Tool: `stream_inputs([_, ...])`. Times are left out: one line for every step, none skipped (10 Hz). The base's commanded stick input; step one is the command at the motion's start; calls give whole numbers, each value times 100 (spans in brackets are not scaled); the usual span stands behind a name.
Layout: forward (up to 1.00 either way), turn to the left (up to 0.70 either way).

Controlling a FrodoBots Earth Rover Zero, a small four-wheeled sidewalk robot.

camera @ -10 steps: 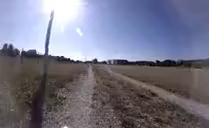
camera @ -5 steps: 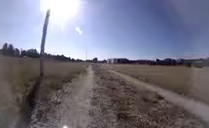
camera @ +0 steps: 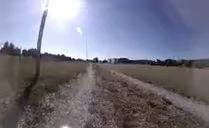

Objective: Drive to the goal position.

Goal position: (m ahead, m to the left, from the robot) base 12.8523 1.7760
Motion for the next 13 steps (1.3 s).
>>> stream_inputs([50,0])
stream_inputs([50,0])
stream_inputs([50,0])
stream_inputs([50,0])
stream_inputs([50,0])
stream_inputs([50,0])
stream_inputs([50,0])
stream_inputs([50,0])
stream_inputs([50,0])
stream_inputs([50,0])
stream_inputs([50,0])
stream_inputs([50,0])
stream_inputs([50,0])
